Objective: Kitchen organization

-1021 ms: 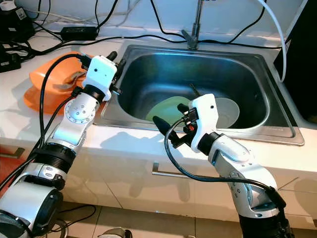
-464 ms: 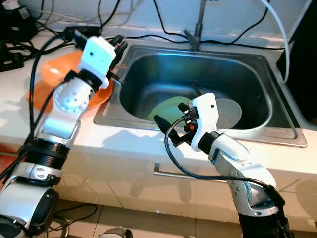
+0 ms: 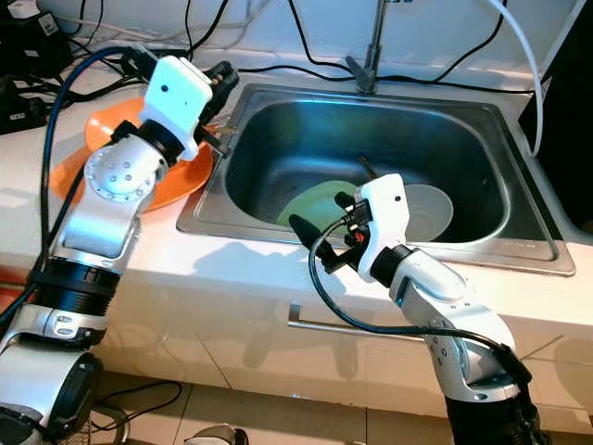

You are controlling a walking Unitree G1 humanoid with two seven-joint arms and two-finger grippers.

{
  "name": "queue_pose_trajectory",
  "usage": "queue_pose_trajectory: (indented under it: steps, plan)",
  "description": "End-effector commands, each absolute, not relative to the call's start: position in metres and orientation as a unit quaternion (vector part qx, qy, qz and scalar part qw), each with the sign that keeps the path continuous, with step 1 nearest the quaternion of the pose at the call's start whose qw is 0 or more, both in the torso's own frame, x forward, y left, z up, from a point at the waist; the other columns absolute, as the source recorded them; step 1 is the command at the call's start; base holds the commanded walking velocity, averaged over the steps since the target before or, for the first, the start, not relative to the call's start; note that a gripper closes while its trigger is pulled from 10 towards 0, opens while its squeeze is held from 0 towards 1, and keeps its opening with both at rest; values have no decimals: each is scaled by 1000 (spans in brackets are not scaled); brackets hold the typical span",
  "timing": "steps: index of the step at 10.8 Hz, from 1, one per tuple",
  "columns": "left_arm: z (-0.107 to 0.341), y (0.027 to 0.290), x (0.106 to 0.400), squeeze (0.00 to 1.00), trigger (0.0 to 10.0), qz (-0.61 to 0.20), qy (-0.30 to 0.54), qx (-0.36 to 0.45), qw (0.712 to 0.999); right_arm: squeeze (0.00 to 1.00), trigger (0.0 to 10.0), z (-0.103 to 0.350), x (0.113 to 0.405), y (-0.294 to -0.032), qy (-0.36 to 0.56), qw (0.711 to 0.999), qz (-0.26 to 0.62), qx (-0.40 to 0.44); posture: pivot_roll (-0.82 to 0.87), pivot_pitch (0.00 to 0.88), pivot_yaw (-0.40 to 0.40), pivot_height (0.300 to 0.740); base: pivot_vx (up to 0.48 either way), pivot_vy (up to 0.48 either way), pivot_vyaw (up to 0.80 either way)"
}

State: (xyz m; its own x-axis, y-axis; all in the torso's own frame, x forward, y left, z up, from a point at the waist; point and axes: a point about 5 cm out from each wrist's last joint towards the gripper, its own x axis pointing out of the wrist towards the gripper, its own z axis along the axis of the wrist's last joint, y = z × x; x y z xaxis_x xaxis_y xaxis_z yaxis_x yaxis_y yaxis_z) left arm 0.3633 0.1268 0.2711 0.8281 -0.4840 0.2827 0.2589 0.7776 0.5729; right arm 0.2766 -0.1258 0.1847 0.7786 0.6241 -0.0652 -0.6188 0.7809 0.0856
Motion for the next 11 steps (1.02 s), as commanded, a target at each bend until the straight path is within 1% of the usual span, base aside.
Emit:
queue_pose_trajectory:
  steps: [1,2,4,5,6,8,10,11]
  plan:
    - [258,132,365,0,0,-210,-171,264,926,427,10000,187,278,-127,38,943,329,22,67,61,2,740,0,0,0]
    - [261,135,366,0,0,-208,-167,269,926,392,10000,187,279,-127,38,943,329,21,68,60,1,740,0,0,0]
    - [270,143,366,0,0,-205,-159,281,924,380,10000,187,279,-128,37,944,326,21,69,60,1,740,0,0,0]
    - [275,144,364,0,0,-219,-150,282,922,380,10000,187,280,-129,36,945,326,21,71,60,0,740,0,0,0]
    - [280,143,359,0,0,-247,-142,289,914,373,10000,187,280,-129,36,945,325,21,72,59,0,740,0,0,0]
    - [292,140,345,0,0,-315,-125,264,903,376,10000,187,281,-129,36,945,326,21,83,59,-7,740,0,0,0]
    - [307,134,331,0,0,-385,-129,180,896,376,10000,187,283,-128,36,944,327,21,88,55,-10,740,0,0,0]
    - [311,136,329,0,0,-392,-124,174,895,376,10000,187,284,-128,35,944,327,21,86,53,-9,740,0,0,0]
